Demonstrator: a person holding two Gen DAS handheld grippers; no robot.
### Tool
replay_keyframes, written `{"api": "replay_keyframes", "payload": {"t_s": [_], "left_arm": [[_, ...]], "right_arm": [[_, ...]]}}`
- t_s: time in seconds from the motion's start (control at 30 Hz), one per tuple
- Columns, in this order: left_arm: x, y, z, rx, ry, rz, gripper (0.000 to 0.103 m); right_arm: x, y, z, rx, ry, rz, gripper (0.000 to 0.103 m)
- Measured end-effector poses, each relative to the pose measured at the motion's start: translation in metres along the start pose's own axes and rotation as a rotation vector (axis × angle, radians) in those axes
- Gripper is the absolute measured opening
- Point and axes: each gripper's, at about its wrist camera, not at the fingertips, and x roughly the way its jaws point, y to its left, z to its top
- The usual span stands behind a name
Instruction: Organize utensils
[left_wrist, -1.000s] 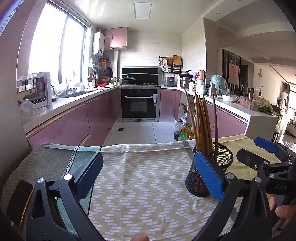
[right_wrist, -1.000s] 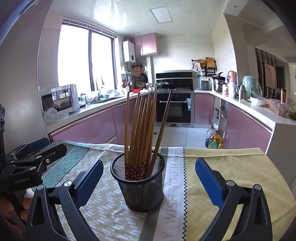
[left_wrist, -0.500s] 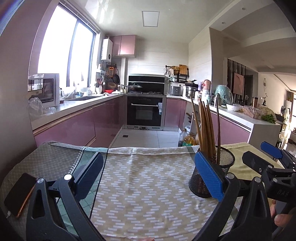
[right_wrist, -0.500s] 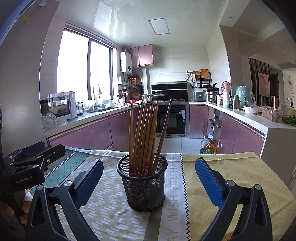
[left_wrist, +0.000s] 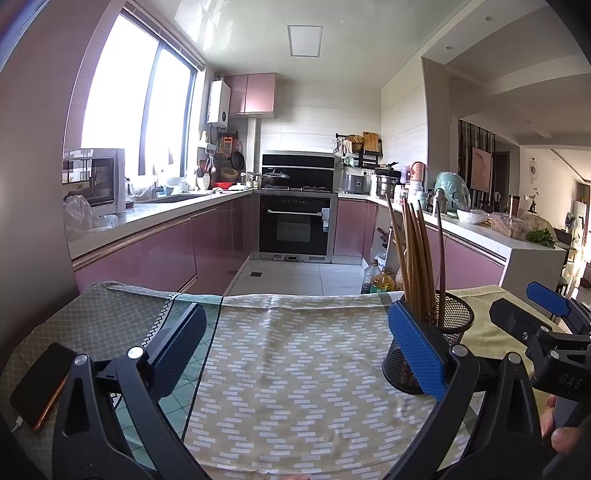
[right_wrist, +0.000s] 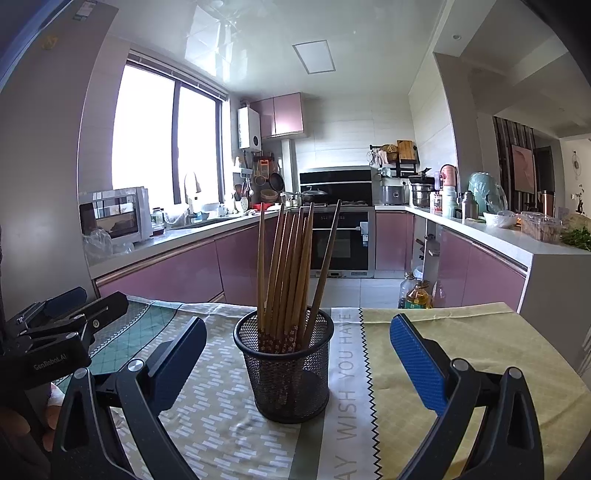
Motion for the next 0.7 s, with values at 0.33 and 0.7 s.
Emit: {"api": "replay_keyframes", "payload": {"t_s": [0.33, 0.7], "left_arm": [[-0.0009, -0.0005, 0.0001, 0.002, -0.002, 0.000, 0.097], [-0.0024, -0.0016, 0.0041, 0.008, -0.011, -0.001, 0.097]], "right_arm": [[0.0018, -0.0022, -0.0002, 0.011, 0.006, 0.000, 0.096], [0.0026, -0.0022, -0.0001, 0.011, 0.004, 0.001, 0.096]]}}
